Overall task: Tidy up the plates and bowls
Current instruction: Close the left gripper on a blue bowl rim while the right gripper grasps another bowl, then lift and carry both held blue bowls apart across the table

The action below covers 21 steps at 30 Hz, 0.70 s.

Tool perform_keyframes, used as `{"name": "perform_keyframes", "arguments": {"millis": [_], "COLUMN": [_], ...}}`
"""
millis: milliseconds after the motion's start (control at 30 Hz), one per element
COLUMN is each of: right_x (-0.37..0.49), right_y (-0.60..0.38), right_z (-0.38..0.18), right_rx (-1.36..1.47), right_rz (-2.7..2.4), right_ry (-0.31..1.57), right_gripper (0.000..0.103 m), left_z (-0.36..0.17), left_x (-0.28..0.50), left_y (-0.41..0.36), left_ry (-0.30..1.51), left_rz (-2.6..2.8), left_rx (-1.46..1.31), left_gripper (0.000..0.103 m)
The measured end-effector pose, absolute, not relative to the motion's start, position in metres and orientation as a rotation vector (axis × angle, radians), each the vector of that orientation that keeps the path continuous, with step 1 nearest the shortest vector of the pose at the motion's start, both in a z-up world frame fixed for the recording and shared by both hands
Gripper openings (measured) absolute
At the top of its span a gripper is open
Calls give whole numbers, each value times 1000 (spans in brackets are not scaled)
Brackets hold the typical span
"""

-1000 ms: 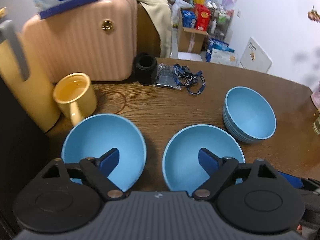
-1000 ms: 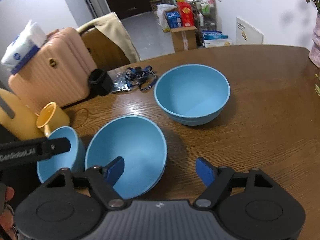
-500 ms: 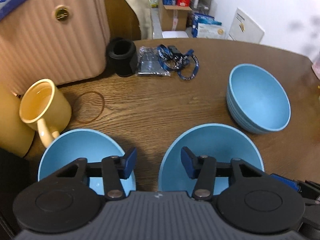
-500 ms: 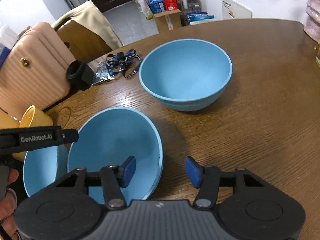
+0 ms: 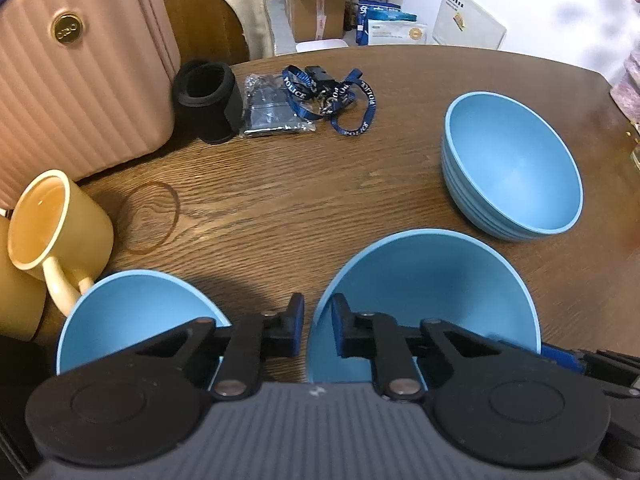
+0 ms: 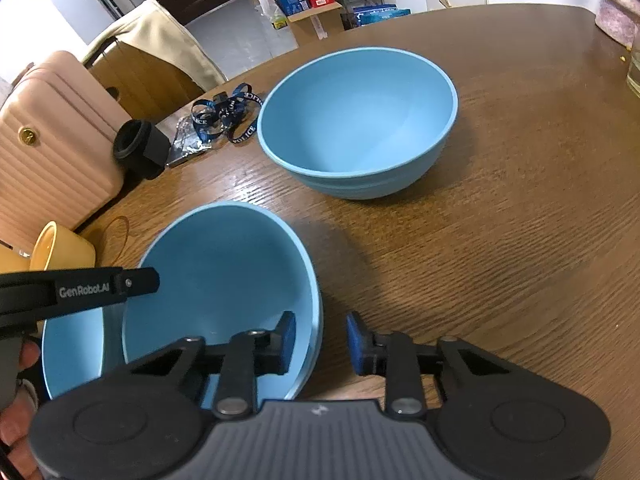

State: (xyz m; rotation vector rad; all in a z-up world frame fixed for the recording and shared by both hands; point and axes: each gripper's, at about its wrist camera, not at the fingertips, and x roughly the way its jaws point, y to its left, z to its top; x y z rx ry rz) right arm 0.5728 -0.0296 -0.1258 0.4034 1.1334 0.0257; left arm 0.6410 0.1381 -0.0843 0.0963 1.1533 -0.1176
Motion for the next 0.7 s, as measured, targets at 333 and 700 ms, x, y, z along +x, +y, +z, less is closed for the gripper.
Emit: {"name": "perform_keyframes", "arguments": {"millis": [333,700], "right_x": [573,569], "right_y": [-26,-25], "right_z": [-127,-126], "right_rx": [414,423], "right_rz": [27,-10], "right_ry": [1141,1135], "right_gripper": [9,7], "left_z": [-87,-83], "left_x": [642,636], "left_y": [139,141], "left_ry": [1156,1135], "left_rz": [-132,-133], "left_rx": [97,77], "left_gripper": [12,11]}}
